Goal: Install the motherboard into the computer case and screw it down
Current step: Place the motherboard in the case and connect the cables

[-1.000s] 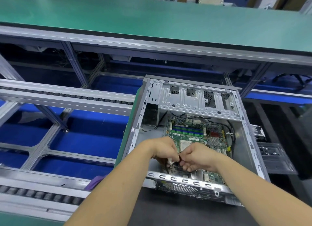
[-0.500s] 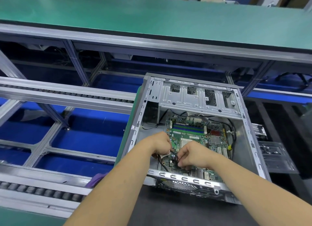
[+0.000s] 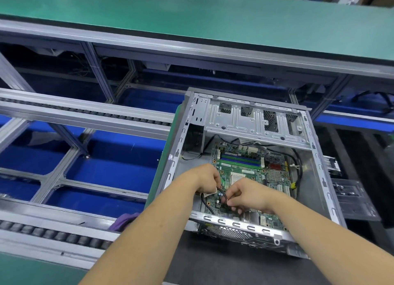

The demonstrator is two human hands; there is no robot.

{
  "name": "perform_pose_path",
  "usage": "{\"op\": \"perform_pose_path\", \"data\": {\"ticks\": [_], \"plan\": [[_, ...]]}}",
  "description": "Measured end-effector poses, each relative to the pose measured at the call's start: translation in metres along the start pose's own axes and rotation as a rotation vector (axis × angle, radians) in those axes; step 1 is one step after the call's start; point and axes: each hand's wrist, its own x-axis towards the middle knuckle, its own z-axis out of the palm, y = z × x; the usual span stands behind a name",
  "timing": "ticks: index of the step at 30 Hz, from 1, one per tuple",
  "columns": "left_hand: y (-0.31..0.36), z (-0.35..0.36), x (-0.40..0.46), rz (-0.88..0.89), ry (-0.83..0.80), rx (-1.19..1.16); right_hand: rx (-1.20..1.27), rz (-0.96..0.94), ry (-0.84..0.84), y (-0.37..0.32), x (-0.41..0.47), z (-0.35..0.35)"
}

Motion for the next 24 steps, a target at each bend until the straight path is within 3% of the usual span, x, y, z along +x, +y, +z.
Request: {"op": "perform_pose_path", "data": {"ticks": [11, 24], "plan": [[0.003, 0.0, -0.001, 0.081, -0.031, -0.009, -0.112, -0.036, -0.049, -0.005, 0.004, 0.005], [0.006, -0.004, -0.001, 0.014, -0.057, -0.086, -0.255, -0.048, 0.037, -0.007, 0.007, 0.011]]}}
